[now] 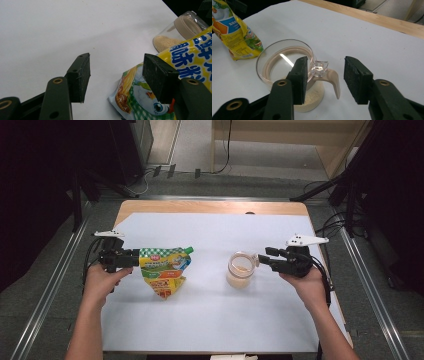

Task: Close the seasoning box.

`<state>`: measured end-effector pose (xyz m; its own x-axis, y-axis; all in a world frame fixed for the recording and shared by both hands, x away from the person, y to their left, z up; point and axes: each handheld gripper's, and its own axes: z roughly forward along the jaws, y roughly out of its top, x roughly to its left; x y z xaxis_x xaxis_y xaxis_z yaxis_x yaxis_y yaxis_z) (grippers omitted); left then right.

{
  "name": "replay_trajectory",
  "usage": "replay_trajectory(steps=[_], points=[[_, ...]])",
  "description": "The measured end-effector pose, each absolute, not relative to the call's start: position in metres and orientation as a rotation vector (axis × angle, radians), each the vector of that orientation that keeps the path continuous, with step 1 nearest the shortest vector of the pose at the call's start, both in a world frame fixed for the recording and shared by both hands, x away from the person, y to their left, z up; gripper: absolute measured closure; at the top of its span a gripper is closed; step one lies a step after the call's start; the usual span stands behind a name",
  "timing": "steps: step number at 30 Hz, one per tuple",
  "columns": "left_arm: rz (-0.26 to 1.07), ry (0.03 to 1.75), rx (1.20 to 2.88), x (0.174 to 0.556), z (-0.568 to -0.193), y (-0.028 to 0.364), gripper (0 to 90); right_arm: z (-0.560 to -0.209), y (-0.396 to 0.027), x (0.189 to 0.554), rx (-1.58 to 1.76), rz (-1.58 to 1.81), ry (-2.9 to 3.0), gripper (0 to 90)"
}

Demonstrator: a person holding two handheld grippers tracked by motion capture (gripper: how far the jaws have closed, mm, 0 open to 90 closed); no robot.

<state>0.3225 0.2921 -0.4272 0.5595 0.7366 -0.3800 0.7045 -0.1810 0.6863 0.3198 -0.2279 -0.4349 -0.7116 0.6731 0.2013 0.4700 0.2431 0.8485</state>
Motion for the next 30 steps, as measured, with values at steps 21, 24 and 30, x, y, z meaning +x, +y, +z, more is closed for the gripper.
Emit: replay_trajectory(steps=[21,24,30], points=[[0.054,1.168,1.925,0.323,-0.428,0.29,39.9,-0.468,-0.244,0.315,1.089,1.397,2.275,30.1],[0.055,1.166,1.921,0.323,-0.429,0.289,39.9,-0.473,-0.246,0.315,1.108,1.365,2.292,27.7],[0.057,1.162,1.928,0.325,-0.431,0.287,39.9,-0.479,-0.251,0.318,1.098,1.379,2.288,25.6]])
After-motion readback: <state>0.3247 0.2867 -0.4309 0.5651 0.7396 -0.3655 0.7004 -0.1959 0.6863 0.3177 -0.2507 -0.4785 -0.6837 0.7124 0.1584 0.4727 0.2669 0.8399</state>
